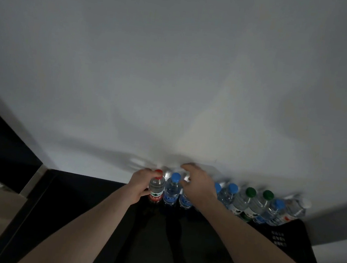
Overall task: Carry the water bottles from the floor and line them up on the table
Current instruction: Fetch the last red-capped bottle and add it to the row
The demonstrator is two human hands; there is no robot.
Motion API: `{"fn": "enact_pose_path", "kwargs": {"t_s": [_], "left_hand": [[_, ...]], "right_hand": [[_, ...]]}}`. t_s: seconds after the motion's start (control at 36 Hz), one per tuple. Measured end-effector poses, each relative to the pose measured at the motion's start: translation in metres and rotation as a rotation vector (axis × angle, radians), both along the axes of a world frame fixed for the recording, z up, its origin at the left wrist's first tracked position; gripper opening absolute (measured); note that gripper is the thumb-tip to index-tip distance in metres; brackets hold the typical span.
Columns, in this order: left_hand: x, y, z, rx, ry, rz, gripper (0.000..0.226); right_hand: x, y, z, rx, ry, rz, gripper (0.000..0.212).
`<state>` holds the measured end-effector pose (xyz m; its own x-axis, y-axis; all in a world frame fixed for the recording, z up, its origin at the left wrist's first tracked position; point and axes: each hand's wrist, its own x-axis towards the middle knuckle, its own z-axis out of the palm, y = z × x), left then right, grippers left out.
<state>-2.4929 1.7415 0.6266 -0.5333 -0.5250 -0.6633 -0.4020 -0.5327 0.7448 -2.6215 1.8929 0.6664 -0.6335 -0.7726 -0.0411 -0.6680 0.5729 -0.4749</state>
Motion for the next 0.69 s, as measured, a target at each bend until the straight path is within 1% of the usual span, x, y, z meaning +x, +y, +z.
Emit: {"fn": "enact_pose_path", "kwargs": {"t_s": [0.08,0.17,0.31,0.36,0.47,0.58,0.64,0.67,0.69], "left_hand": [[-0.001,0.002,0.000,-0.013,0.002,-0.003,0.032],[-0.007,0.007,-0.001,-0.042,-0.004,-0.020,0.030],[-0.012,0.012,-0.006,-0.069,-0.024,-0.027,0.040],[-0.014,0.013,-0.004,-0.078,-0.034,-0.022,0.037],[-0.016,0.014,-0.001,-0.071,-0.042,-0.023,0.029],[-0.016,0.016,-0.001,-0.083,-0.053,-0.035,0.022],[-0.019,0.018,-0.001,-0.120,-0.076,-0.048,0.022],[-0.020,0.019,-0.001,-0.167,-0.096,-0.054,0.025],[-0.021,0.020,0.000,-0.231,-0.119,-0.059,0.033]], "right_hand": [[-0.012,0.020,-0.001,0.042,0.078,0.006,0.038],[-0.016,0.030,-0.005,0.089,0.036,-0.002,0.031],[-0.011,0.024,-0.009,0.067,-0.118,-0.110,0.039],[-0.010,0.020,-0.010,0.072,-0.168,-0.140,0.044],[-0.009,0.014,-0.010,0.080,-0.181,-0.155,0.047],[-0.010,0.020,-0.011,0.056,-0.202,-0.167,0.043],[-0.012,0.026,-0.011,0.011,-0.207,-0.167,0.041],[-0.013,0.030,-0.010,-0.019,-0.206,-0.168,0.042],[-0.015,0.036,-0.008,-0.052,-0.201,-0.172,0.045]]}}
